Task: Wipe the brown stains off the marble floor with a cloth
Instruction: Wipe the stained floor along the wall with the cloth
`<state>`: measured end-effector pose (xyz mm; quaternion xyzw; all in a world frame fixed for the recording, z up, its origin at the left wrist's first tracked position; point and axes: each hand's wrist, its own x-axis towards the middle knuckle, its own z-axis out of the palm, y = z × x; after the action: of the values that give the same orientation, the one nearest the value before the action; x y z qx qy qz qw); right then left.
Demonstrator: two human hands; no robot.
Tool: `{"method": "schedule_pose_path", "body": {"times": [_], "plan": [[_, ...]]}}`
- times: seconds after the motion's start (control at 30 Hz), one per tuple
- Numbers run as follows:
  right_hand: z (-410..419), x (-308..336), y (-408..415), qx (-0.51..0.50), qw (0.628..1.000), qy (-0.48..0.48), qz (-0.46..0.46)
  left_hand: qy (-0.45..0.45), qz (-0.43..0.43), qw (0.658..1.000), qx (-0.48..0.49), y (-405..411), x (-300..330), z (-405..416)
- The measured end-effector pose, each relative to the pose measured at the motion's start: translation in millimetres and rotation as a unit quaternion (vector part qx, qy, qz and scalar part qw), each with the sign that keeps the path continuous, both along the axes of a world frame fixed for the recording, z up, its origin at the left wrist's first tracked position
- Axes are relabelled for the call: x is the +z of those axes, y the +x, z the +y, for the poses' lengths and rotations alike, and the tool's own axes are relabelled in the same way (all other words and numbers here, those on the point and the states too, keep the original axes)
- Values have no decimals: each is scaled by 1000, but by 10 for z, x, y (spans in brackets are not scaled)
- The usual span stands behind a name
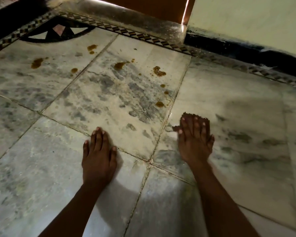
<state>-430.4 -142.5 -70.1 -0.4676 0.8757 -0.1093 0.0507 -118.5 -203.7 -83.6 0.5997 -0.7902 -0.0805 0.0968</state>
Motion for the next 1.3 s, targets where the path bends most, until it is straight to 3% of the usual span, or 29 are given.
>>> {"method": "schedule_pose_path", "body": {"times": [0.07,0.13,0.2,0.27,0.33,0.4,0.47,0.5,0.6,0.7,0.77,0.83,0.9,0.97,1.07,1.13,1.17,1.23,1.3], "plan": [[-201,-23,245,6,1000,-16,-5,2,-1,1000,-2,6,4,-1],[-70,-48,513,143,988,-47,36,4,1,1000,-2,14,14,-3],[367,-10,544,301,951,-33,64,7,5,1000,-4,6,28,-3],[708,95,275,353,935,5,42,5,11,1000,-2,-4,41,7],[778,90,-126,248,967,18,49,2,11,1000,-1,-7,34,6],[555,119,-446,58,998,14,37,0,9,1000,-4,-8,25,6],[128,217,-624,-109,992,-1,-70,-3,6,1000,-5,-1,9,-7],[-74,253,-627,-135,984,7,-114,-4,9,1000,-4,0,5,5],[-361,160,-311,-16,996,30,-85,-9,10,1000,-2,-5,15,1],[217,61,194,186,982,22,-7,-10,14,1000,-3,-5,31,9],[632,114,183,233,972,16,-9,-11,15,1000,-3,-10,37,14],[705,97,-58,171,985,12,3,-13,17,1000,-4,-18,46,-3],[447,58,-233,37,999,-6,3,-17,18,1000,-3,-7,29,-12],[44,100,-261,-47,997,-12,-55,-17,16,1000,-4,-6,23,-9],[-343,70,-120,32,989,-1,-145,-6,35,999,-4,6,27,-12],[-410,186,78,129,957,-38,-256,16,82,996,11,-4,95,-19],[-396,266,182,141,923,-51,-354,26,109,994,17,-31,144,-24],[-322,463,384,80,819,-73,-564,26,153,988,19,-129,283,1],[-275,672,544,-30,691,-132,-710,21,238,971,16,-311,477,38]]}}
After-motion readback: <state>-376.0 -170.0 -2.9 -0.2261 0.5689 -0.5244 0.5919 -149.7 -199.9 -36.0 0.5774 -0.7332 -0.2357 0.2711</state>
